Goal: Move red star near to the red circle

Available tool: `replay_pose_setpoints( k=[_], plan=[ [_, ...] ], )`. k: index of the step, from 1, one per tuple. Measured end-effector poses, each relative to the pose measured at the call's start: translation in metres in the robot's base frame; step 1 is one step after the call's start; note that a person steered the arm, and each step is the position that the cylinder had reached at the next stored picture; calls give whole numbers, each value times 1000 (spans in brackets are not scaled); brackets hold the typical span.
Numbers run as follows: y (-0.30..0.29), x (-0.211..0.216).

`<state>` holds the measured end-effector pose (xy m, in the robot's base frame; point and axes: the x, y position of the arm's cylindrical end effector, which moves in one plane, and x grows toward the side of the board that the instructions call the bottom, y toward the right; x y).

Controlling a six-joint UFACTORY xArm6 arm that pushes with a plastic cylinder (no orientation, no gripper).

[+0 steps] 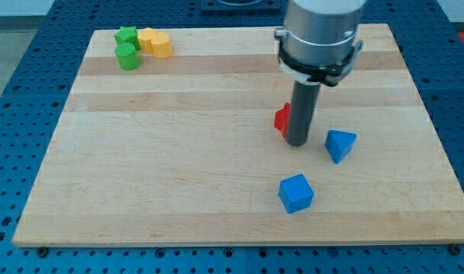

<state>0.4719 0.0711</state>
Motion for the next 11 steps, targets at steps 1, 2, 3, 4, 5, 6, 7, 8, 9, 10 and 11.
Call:
replay_pose_setpoints(
  k=[1,2,3,4,5,6,7,8,9,10,11],
  plan=[
    [-28,-1],
    [-33,-13],
    [-14,-29],
    [12,-33],
    [35,-33],
    [49,-40],
    [52,-63],
    [69,-76],
    [84,-76],
    [101,-76],
    [118,-76]
  ],
)
